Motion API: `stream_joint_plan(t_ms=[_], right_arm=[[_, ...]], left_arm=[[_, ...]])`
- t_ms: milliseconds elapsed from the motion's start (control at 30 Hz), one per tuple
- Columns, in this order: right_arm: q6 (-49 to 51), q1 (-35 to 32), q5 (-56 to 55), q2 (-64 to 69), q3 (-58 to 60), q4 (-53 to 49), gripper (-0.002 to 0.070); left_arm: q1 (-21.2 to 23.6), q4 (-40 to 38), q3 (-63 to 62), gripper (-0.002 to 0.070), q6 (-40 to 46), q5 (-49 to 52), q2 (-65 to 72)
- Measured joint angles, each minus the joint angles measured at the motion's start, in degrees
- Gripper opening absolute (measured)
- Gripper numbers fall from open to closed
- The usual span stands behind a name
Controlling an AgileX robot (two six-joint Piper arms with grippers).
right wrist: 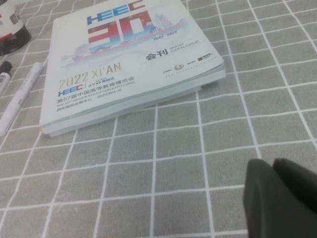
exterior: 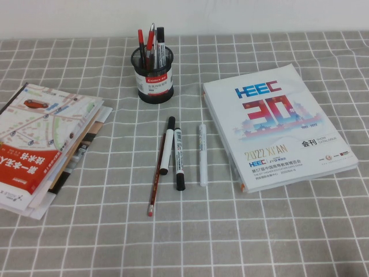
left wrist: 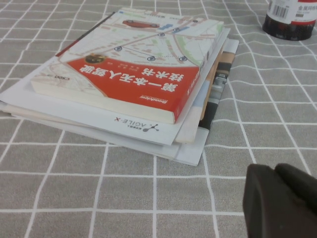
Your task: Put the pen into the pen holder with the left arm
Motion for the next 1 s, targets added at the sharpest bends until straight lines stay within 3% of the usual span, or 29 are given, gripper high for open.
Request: stream_joint_plan(t_ms=[333,667,1000], right_arm=[[0.0,0.0,0.0,0.0,0.0,0.0,-0.0015],[0.0,0.0,0.0,0.0,0.0,0.0,-0.0015],[0.0,0.0,0.0,0.0,0.0,0.0,-0.0015]], left_arm=[[0.0,-0.05,0.0,-0.0003,-0.84,-3.11,0.0],[0.0,-4.79,0.0,-0.0002,-18.44,-17.29,0.0],[-0.26,-5.15,-0.28,-0.0002,-20.85,-17.27,0.0]])
